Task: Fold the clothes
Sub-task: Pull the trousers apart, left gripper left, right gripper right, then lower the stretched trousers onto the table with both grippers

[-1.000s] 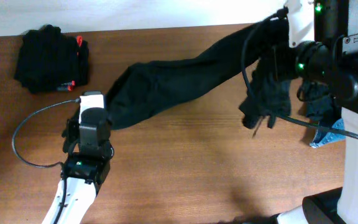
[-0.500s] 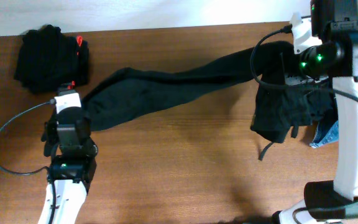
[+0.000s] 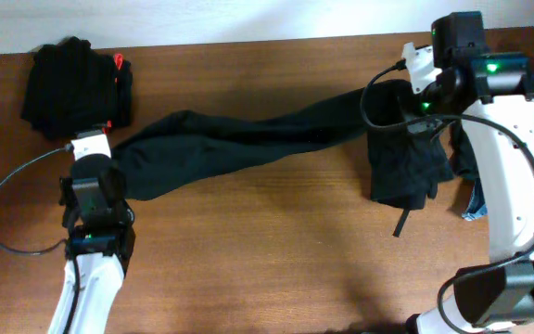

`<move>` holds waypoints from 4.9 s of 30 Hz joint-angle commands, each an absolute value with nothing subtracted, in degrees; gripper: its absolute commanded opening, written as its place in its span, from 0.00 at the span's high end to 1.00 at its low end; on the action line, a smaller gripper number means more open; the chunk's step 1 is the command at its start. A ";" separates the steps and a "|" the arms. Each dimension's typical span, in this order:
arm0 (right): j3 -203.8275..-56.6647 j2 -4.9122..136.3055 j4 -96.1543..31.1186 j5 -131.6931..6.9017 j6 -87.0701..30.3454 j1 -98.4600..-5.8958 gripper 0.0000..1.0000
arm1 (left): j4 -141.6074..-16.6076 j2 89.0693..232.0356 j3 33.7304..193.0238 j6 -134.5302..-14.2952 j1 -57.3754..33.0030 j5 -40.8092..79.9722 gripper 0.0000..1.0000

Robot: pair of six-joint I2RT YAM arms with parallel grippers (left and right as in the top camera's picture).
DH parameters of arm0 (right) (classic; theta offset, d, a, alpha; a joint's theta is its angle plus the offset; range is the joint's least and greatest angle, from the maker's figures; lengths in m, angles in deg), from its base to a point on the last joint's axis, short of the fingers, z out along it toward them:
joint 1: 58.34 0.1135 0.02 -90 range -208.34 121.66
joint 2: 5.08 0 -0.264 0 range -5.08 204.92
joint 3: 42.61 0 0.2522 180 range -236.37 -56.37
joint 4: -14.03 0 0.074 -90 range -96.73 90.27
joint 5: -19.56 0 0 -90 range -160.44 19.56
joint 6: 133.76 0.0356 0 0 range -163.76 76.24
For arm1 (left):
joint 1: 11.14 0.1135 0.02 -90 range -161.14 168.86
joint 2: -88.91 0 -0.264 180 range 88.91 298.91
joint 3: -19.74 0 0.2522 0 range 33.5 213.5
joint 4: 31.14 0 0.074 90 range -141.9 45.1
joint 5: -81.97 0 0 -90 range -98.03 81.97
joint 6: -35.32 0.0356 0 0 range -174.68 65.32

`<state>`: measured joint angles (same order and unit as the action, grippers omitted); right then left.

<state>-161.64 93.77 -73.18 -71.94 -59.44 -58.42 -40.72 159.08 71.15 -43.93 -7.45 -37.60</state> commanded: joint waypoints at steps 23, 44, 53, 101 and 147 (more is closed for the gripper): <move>-161.95 96.48 -60.75 -65.31 -74.00 -64.71 0.96 | -37.68 163.27 71.17 -43.85 0.70 -32.83 1.00; -161.91 102.47 -67.92 -63.13 -68.71 -64.76 0.74 | -39.45 170.77 71.15 -43.85 0.70 -30.30 1.00; -161.91 102.30 -69.27 -63.11 -68.27 -64.76 0.04 | -38.88 170.75 71.15 -43.85 0.70 -32.31 1.00; -157.40 99.89 -56.62 -65.03 -68.49 -71.12 0.96 | -31.51 170.75 71.17 -43.82 1.55 -35.50 1.00; -161.86 88.22 -73.55 -59.96 -57.91 -71.60 0.96 | -60.93 140.32 71.30 -61.77 4.04 -30.97 1.00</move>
